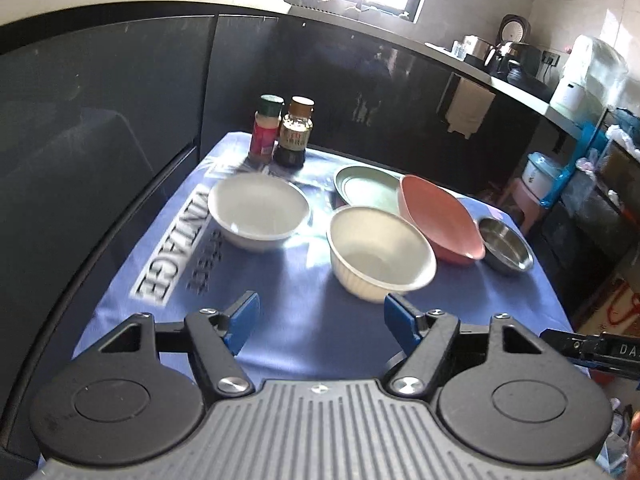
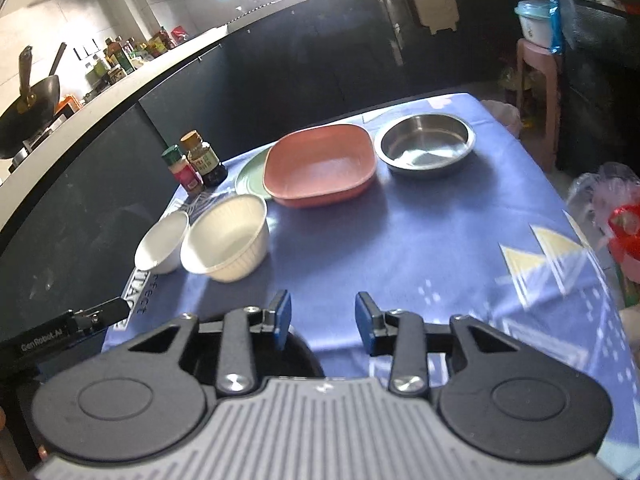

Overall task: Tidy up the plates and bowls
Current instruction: 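Grasp the cream ribbed bowl rim with both grippers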

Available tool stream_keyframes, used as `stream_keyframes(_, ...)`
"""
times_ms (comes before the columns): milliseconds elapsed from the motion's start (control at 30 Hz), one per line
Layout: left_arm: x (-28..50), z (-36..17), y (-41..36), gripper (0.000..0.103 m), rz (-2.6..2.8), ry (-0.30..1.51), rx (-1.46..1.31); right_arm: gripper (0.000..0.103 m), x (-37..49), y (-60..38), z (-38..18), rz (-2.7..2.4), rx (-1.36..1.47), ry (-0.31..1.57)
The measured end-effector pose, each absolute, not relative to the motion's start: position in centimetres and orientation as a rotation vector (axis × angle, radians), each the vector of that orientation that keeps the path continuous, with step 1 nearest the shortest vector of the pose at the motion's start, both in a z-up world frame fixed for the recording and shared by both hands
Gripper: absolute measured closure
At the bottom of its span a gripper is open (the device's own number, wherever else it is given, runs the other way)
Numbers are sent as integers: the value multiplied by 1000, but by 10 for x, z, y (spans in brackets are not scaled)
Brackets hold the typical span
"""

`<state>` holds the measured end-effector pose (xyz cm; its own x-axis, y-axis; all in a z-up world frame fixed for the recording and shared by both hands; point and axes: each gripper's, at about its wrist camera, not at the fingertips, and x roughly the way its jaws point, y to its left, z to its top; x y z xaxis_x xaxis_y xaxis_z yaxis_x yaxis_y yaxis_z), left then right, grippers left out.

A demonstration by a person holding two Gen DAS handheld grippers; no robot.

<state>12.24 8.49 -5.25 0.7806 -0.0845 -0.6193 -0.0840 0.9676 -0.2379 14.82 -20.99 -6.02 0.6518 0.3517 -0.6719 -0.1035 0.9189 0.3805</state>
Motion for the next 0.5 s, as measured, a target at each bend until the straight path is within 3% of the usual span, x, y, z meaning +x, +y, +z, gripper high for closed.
stream_keyframes(100, 143, -54, 85, 41, -2, 681, -263, 67, 172, -206, -64, 284, 318, 850)
stream_keyframes(200, 163, -60, 85, 60, -15, 696, -268, 67, 191, -197, -67, 296, 277, 860)
stream_keyframes(333, 192, -75, 86, 71, -33, 753, -311, 69, 216, -185, -72, 333, 259, 867)
stream_keyframes(500, 216, -86, 82, 72, -25, 774, -312, 71, 244, -170, -78, 353, 234, 879)
